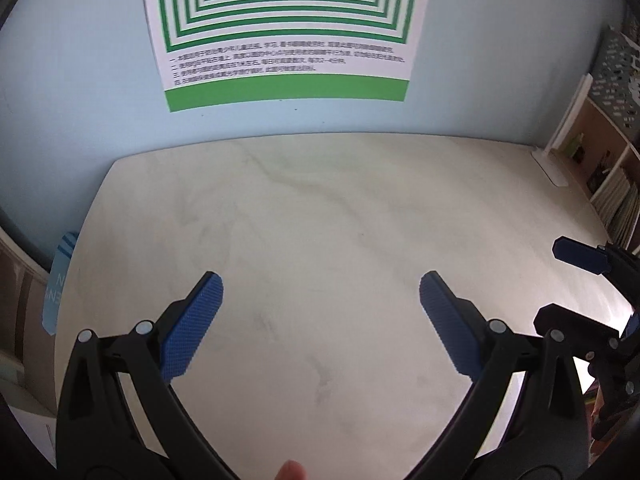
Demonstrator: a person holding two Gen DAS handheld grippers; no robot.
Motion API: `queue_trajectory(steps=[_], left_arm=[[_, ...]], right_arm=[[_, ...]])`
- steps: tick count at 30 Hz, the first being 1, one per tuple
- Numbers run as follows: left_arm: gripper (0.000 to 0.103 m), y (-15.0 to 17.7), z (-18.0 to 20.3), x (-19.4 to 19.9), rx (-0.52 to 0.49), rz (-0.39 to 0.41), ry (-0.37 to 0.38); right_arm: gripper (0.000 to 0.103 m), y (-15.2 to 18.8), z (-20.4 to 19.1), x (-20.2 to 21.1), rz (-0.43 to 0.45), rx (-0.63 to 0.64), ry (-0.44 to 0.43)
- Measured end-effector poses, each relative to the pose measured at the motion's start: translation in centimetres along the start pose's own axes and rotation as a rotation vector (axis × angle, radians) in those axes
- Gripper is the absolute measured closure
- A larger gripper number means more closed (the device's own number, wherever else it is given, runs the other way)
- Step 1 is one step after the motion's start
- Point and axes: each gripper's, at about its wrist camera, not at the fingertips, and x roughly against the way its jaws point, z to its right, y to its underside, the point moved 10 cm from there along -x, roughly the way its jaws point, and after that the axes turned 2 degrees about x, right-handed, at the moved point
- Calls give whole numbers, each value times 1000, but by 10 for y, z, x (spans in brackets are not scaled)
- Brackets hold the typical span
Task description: Collect trash
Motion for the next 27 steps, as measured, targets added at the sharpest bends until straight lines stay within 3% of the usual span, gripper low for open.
queue_trajectory(steps=[5, 11, 23, 27], left_arm=[[7, 16, 26, -6, -43, -10, 23], [7, 23, 42, 2, -45, 38, 34], [6, 26, 47, 7, -38, 54, -47], [6, 31, 41, 4, -21, 52, -76]], right_arm=[[14, 14, 22, 16, 7, -51, 65], [14, 23, 35, 36, 27, -67, 97], [14, 40, 52, 32, 22, -111, 139], [14, 48, 47, 22, 3, -130, 114]])
